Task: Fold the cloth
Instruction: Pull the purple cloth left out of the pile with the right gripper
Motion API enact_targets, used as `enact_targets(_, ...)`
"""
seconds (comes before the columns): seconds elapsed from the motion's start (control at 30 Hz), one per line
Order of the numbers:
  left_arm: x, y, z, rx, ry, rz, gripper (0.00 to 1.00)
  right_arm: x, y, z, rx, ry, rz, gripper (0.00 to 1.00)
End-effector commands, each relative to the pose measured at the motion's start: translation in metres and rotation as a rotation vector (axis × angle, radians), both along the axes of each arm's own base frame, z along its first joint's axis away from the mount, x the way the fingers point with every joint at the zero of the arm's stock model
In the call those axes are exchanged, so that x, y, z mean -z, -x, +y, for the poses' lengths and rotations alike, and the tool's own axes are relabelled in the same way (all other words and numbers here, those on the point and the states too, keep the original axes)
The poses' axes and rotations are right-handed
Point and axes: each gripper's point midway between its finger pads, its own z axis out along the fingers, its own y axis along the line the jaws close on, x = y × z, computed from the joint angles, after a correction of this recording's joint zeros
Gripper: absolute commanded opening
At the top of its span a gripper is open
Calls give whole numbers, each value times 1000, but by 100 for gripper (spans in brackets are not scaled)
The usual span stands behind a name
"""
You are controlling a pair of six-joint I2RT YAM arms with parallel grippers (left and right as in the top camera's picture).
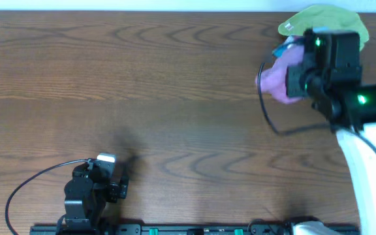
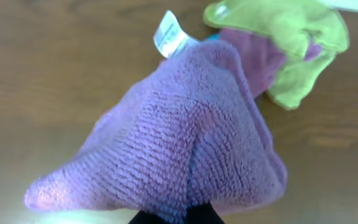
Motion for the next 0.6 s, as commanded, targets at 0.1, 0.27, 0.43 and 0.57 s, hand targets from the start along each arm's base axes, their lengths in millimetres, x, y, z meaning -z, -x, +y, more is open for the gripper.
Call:
enact_targets(0.1, 9, 4, 1, 2, -10, 30, 95, -15, 55, 47, -164, -121, 38, 1)
enact_targets(0.27, 9, 4, 1, 1, -10, 30, 95, 18, 77, 88, -313, -197, 155, 2)
enact_targets(0.43, 9, 4, 1, 1, -10, 30, 95, 63, 74, 119, -372, -237, 189, 1)
enact_targets(0.57, 9, 4, 1, 1, -10, 30, 95, 84, 60, 154, -449, -302, 162, 1)
